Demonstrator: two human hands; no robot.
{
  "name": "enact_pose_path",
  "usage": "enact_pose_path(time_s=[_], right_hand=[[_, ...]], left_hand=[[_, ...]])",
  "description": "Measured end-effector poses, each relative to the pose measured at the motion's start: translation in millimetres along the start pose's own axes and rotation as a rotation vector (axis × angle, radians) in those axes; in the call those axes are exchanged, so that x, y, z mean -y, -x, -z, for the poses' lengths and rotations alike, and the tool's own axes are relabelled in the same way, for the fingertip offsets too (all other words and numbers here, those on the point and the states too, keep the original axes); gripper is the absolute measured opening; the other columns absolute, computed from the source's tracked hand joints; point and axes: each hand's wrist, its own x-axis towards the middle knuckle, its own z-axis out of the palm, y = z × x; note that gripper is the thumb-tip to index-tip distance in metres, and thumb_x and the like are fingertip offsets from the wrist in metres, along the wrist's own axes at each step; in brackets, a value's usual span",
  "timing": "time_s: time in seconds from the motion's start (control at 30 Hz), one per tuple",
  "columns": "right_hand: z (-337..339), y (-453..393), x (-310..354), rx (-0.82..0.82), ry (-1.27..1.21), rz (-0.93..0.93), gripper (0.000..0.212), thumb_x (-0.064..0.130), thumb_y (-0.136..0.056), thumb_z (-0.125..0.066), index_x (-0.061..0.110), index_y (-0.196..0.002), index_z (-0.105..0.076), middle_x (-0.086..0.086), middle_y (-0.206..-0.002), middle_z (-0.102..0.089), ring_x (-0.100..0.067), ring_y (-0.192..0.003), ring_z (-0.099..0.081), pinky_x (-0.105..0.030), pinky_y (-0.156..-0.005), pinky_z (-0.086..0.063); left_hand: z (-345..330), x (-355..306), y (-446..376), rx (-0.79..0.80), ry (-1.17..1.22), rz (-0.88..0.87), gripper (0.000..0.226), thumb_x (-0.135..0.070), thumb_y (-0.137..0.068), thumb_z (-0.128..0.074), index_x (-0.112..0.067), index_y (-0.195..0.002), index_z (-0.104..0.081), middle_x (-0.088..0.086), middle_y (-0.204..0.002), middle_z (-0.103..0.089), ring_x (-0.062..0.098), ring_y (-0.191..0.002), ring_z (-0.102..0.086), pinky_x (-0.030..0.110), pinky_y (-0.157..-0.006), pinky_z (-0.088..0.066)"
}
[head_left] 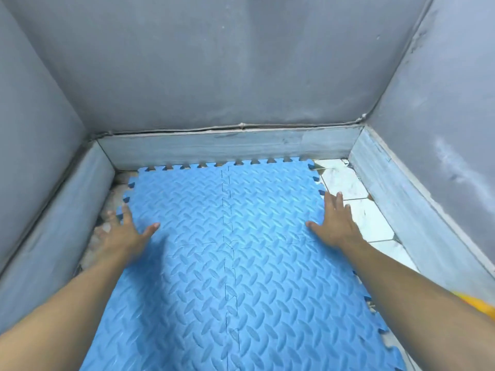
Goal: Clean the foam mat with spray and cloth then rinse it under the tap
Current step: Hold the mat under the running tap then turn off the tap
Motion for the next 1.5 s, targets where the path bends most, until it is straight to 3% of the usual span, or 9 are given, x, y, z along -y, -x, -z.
enact_pose_path(time_s=[0.2, 0.4, 0.57, 0.73, 0.87, 1.1, 1.3, 1.4, 1.5], right_hand=[[-18, -20, -11, 0.008, -0.378, -0.270, 0.109, 0.077, -0.057, -0.058, 0.032, -0.147, -0.015, -0.006, -0.138, -0.051, -0.034, -0.126, -0.049, -0.055, -0.104, -0.039], [7, -32, -10, -0.136, -0.623, -0.413, 0.065, 0.068, -0.079, -0.058, 0.010, -0.109, -0.062, -0.013, -0.119, -0.065, -0.035, -0.110, -0.059, -0.040, -0.093, -0.047], [46, -14, -14, -0.363, -0.648, -0.388, 0.072, 0.073, -0.082, -0.050, 0.014, -0.123, -0.059, -0.010, -0.129, -0.061, -0.034, -0.117, -0.056, -0.045, -0.095, -0.042], [117, -9, -3, -0.480, -0.746, -0.272, 0.057, 0.069, -0.087, -0.048, 0.014, -0.100, -0.058, -0.013, -0.101, -0.065, -0.037, -0.102, -0.059, -0.042, -0.085, -0.042], [180, -16, 24, -0.661, -0.790, -0.229, 0.045, 0.051, -0.101, -0.036, 0.008, -0.098, -0.049, -0.015, -0.085, -0.056, -0.041, -0.091, -0.058, -0.041, -0.072, -0.035], [222, -51, 52, -0.889, -0.834, -0.298, 0.098, 0.067, -0.089, -0.010, -0.012, -0.091, -0.067, -0.040, -0.090, -0.064, -0.053, -0.086, -0.060, -0.052, -0.080, -0.047], [232, -63, 51, -0.873, -0.804, -0.331, 0.079, 0.053, -0.103, -0.018, -0.011, -0.110, -0.065, -0.039, -0.110, -0.061, -0.054, -0.103, -0.056, -0.052, -0.090, -0.043], [250, -70, 82, -0.865, -0.740, -0.206, 0.079, 0.062, -0.096, -0.024, -0.004, -0.131, -0.051, -0.032, -0.134, -0.047, -0.047, -0.121, -0.048, -0.051, -0.100, -0.036], [293, -70, 134, -0.936, -0.571, 0.246, 0.062, 0.036, -0.095, -0.050, 0.001, -0.145, -0.036, -0.020, -0.152, -0.033, -0.036, -0.139, -0.034, -0.044, -0.113, -0.027]], left_hand=[[-36, 2, 10, -0.007, 0.139, 0.274, 0.113, -0.086, -0.068, -0.040, -0.019, -0.152, -0.005, 0.019, -0.155, -0.017, 0.047, -0.134, -0.028, 0.061, -0.109, -0.017], [-20, 28, -25, 0.043, 0.493, 0.454, 0.124, -0.091, -0.053, -0.054, -0.013, -0.146, -0.032, 0.018, -0.151, -0.032, 0.038, -0.136, -0.034, 0.051, -0.111, -0.028], [21, 23, -13, 0.112, 0.848, 0.356, 0.096, -0.078, -0.066, -0.059, -0.020, -0.141, -0.045, 0.007, -0.146, -0.043, 0.027, -0.133, -0.041, 0.044, -0.111, -0.030], [124, -18, 3, 0.179, 0.963, 0.278, 0.126, -0.080, -0.041, -0.074, 0.000, -0.134, -0.047, 0.016, -0.143, -0.045, 0.035, -0.126, -0.048, 0.051, -0.104, -0.040], [201, -58, 4, 0.193, 1.164, 0.155, 0.089, -0.059, -0.076, -0.066, -0.005, -0.141, -0.038, 0.001, -0.134, -0.043, 0.024, -0.116, -0.048, 0.039, -0.086, -0.044], [221, -97, -28, -0.059, 1.359, 0.123, 0.103, -0.074, -0.067, -0.064, -0.010, -0.145, -0.037, 0.007, -0.151, -0.036, 0.034, -0.136, -0.035, 0.054, -0.109, -0.027], [204, -112, -48, -0.218, 1.327, 0.107, 0.091, -0.075, -0.064, -0.065, -0.003, -0.119, -0.057, 0.015, -0.128, -0.055, 0.035, -0.111, -0.051, 0.050, -0.101, -0.039], [196, -119, -48, -0.329, 1.381, 0.155, 0.084, -0.069, -0.067, -0.068, 0.000, -0.115, -0.057, 0.018, -0.122, -0.058, 0.037, -0.108, -0.053, 0.049, -0.099, -0.039], [190, -126, -52, -0.408, 1.371, 0.188, 0.083, -0.072, -0.067, -0.066, -0.001, -0.108, -0.058, 0.020, -0.117, -0.061, 0.038, -0.104, -0.055, 0.048, -0.093, -0.043]])
